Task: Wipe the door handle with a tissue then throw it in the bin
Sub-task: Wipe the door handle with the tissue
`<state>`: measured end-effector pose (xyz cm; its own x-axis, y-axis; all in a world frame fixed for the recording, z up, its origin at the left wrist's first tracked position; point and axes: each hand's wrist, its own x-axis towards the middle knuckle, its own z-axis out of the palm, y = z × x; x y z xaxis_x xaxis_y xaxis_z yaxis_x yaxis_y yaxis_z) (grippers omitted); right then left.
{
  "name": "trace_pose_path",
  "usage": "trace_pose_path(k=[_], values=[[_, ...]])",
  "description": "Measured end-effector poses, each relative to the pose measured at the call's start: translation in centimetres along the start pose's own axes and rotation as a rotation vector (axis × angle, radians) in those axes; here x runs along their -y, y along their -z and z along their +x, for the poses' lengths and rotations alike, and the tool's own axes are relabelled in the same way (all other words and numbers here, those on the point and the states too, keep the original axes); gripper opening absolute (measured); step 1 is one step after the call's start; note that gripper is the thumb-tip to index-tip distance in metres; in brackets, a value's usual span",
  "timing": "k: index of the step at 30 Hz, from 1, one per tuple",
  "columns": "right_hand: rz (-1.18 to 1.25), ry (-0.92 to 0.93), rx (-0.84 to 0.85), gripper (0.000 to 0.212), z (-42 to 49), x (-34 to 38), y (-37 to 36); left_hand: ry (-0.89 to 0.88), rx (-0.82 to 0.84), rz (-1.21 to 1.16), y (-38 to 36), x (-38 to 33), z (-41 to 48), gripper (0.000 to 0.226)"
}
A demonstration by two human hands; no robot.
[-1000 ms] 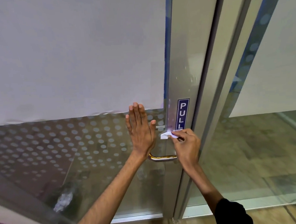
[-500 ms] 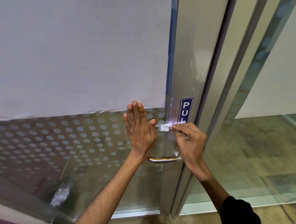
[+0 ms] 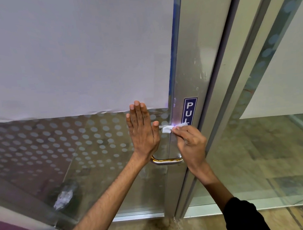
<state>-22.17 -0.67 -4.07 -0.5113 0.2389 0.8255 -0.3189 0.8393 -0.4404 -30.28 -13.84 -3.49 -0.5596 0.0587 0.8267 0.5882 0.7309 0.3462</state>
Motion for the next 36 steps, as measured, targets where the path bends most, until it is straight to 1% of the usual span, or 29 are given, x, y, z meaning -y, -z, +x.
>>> trace_pose_path(k=[3, 4, 6, 8, 11, 15, 20, 24, 26, 28, 30, 33, 36], values=[[-0.098, -0.040, 0.192, 0.031, -1.1, -0.1, 0.1, 0.001, 0.010, -0.004, 0.2, -0.1, 0.1, 0.060], [-0.121, -0.046, 0.238, 0.037, -1.2, -0.1, 0.2, 0.002, 0.015, -0.005, 0.3, -0.1, 0.1, 0.060], [-0.152, -0.013, 0.276, 0.043, -1.0, 0.2, 0.4, 0.007, 0.023, -0.001, 0.5, -0.2, 0.1, 0.060], [-0.161, 0.071, 0.256, 0.045, -0.5, 0.4, 0.7, 0.007, 0.034, 0.004, 0.6, -0.2, 0.0, 0.061], [-0.135, 0.158, 0.165, 0.043, 0.6, 0.6, 0.8, 0.003, 0.036, 0.011, 0.6, -0.2, 0.0, 0.061], [-0.087, 0.095, 0.097, 0.039, 1.0, 0.6, 0.6, -0.001, 0.027, 0.017, 0.3, 0.0, -0.1, 0.062], [-0.077, 0.070, 0.147, 0.032, -0.6, -0.5, 0.7, -0.004, 0.010, 0.026, 0.0, 0.1, -0.1, 0.061], [-0.083, 0.002, 0.187, 0.035, -1.6, -0.5, 0.9, -0.006, -0.004, 0.032, -0.1, 0.2, 0.0, 0.061], [-0.045, -0.021, 0.139, 0.032, -0.8, -0.2, 1.0, -0.003, -0.010, 0.038, -0.1, 0.2, -0.1, 0.061], [-0.006, -0.032, 0.047, 0.028, 0.8, 0.0, 1.0, -0.001, -0.013, 0.044, -0.2, 0.2, -0.1, 0.061], [0.017, -0.038, -0.022, 0.028, 2.2, 0.2, 1.1, 0.001, -0.018, 0.047, -0.2, 0.2, -0.1, 0.060], [0.005, -0.031, -0.040, 0.032, 2.3, 0.6, 1.0, -0.003, -0.026, 0.048, -0.3, 0.3, -0.1, 0.060], [-0.028, -0.034, 0.000, 0.031, 1.2, 0.4, 0.9, -0.009, -0.030, 0.056, -0.3, 0.3, 0.0, 0.061]])
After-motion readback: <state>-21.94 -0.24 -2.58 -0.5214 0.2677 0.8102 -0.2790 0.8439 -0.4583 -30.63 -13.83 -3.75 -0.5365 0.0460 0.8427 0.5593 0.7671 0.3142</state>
